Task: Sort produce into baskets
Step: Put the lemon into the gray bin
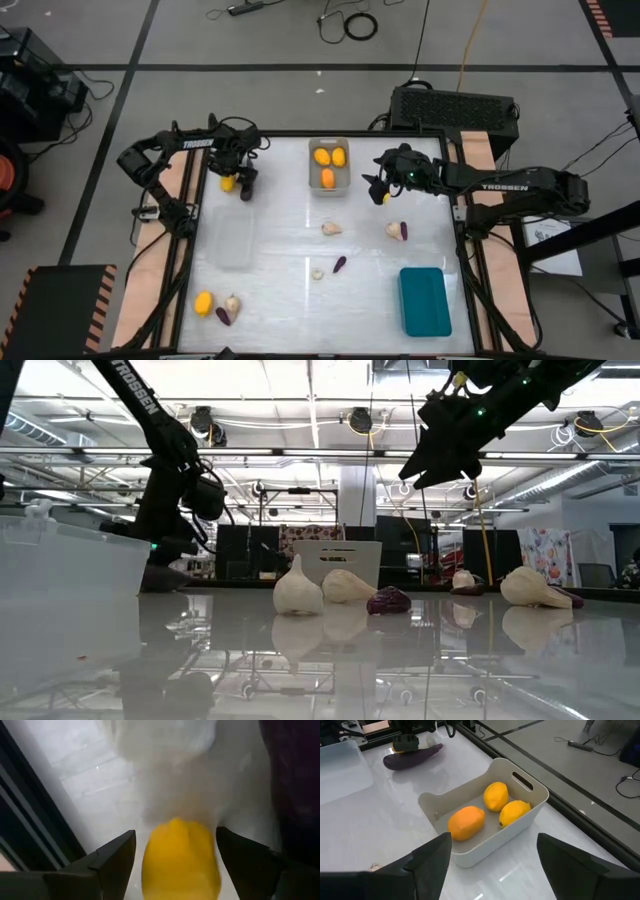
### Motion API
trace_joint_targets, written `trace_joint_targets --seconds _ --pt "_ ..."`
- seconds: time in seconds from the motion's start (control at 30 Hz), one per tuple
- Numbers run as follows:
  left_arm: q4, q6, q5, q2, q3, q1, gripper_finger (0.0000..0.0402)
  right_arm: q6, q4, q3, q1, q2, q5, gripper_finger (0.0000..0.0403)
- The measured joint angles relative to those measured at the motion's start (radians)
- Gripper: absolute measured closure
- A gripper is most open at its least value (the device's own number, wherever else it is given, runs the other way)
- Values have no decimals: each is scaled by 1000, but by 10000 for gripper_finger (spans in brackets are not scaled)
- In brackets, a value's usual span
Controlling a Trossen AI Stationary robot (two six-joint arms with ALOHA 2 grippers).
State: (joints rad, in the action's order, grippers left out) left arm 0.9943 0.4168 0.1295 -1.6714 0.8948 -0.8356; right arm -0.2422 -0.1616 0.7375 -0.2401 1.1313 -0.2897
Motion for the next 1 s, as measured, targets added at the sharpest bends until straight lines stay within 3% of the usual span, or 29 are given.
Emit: trace_joint_targets --seconds 0.37,0.73,1.0 --pt "6 -15 5 0 -3 0 120 1 0 0 0 0 0 117" --pt "-13 -33 0 0 -3 1 218 1 -6 0 0 0 -1 117" --pt "-9 -112 10 19 -5 23 224 1 -9 0 0 0 -1 117"
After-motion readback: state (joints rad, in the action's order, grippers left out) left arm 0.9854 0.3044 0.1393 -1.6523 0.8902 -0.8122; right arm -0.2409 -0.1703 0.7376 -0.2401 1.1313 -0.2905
